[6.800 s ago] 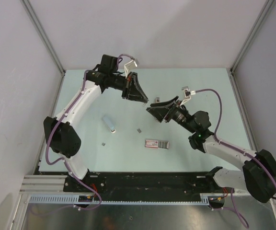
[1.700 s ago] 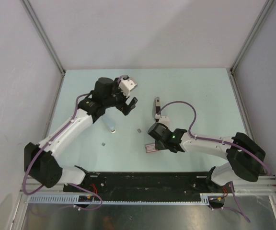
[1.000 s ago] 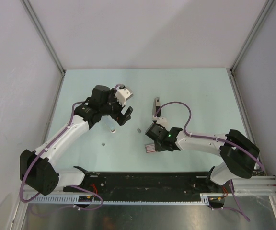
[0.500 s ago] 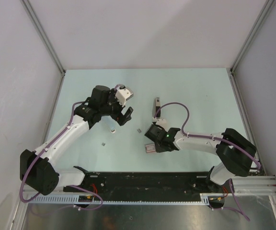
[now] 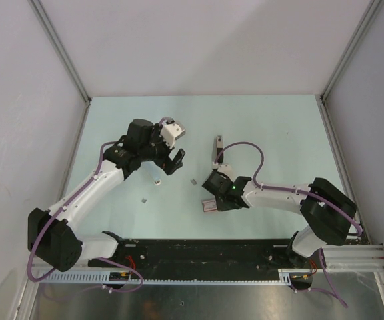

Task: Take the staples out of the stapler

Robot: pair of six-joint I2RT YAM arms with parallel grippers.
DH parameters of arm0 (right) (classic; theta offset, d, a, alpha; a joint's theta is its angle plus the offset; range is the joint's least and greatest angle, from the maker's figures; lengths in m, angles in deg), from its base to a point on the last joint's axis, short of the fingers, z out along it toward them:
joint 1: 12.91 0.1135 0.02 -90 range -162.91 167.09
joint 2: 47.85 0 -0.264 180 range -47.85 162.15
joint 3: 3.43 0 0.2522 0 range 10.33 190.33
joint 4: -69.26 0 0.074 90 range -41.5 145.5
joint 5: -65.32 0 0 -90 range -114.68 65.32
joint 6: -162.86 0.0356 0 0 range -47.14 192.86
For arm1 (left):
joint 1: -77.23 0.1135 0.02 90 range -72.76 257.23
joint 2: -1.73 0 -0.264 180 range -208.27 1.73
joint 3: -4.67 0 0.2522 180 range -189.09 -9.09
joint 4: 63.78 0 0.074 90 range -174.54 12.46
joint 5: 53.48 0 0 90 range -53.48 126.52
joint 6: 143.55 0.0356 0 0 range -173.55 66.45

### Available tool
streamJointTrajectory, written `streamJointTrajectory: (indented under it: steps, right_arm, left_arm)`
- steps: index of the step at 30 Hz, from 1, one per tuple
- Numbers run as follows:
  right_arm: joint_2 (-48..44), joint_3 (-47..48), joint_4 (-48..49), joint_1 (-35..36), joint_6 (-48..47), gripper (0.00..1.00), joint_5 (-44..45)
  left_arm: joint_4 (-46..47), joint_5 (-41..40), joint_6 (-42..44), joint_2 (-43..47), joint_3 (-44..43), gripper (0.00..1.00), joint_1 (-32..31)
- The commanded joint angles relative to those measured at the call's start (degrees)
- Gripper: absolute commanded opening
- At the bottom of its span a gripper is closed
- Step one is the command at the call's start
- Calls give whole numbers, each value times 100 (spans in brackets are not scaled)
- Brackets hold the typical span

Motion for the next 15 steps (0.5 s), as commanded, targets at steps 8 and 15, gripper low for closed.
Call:
streamJointTrajectory:
  steps: [8,15]
  right_arm:
    - [-311,-153,283,-290,-170,5,-286]
    - [-495,-215,367,-227,-241,5,-247]
  left_arm:
    - [29,187,-136,54,70,99,39]
    - [31,205,-136,40,83,99,40]
